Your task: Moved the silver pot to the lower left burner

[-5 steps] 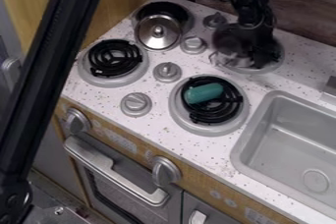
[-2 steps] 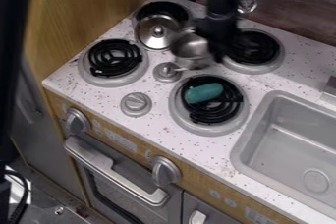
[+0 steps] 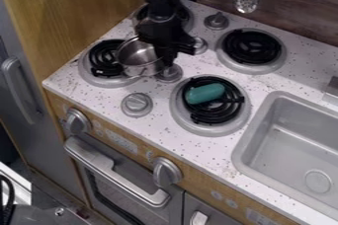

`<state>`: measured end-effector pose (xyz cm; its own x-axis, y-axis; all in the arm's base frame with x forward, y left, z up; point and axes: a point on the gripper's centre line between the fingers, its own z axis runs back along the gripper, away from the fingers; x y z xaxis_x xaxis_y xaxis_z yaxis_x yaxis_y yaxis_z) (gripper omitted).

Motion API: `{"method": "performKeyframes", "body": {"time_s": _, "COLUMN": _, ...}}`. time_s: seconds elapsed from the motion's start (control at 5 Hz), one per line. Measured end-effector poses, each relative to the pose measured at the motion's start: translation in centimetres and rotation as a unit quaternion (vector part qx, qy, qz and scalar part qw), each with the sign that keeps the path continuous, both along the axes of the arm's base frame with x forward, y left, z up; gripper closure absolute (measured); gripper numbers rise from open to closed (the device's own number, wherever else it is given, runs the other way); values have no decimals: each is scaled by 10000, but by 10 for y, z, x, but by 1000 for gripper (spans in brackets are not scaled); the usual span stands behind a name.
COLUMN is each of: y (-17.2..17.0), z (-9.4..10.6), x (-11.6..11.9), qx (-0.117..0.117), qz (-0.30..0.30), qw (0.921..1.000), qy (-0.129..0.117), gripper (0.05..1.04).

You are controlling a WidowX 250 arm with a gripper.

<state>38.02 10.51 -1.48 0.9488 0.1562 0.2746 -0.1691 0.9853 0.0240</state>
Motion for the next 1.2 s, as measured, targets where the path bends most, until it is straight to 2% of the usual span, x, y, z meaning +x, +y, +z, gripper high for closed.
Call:
{"method": "performKeyframes", "body": {"time_s": 0.2, "y": 24, "z": -6, "x": -3, "qx": -8, "qz": 133, "qw": 9999, "qy": -14, "gripper": 1013}}
{"method": "performKeyframes", "body": {"time_s": 0.4, "y": 38, "z": -10, "x": 5, "qx": 29, "qz": 145, "qw": 9999, "qy": -11, "gripper": 1013}}
{"method": "performKeyframes", "body": {"time_s": 0.6, "y": 47, "z": -15, "x": 7, "qx": 76, "qz": 147, "qw": 9998, "qy": 80, "gripper": 1013}}
{"method": "performKeyframes", "body": {"time_s": 1.0, "y": 58, "z": -24, "x": -10, "qx": -81, "qz": 416, "qw": 9988, "qy": 233, "gripper": 995}}
{"method": "performKeyframes", "body": {"time_s": 1.2, "y": 57, "z": -27, "x": -17, "qx": -104, "qz": 499, "qw": 9982, "qy": 326, "gripper": 834}}
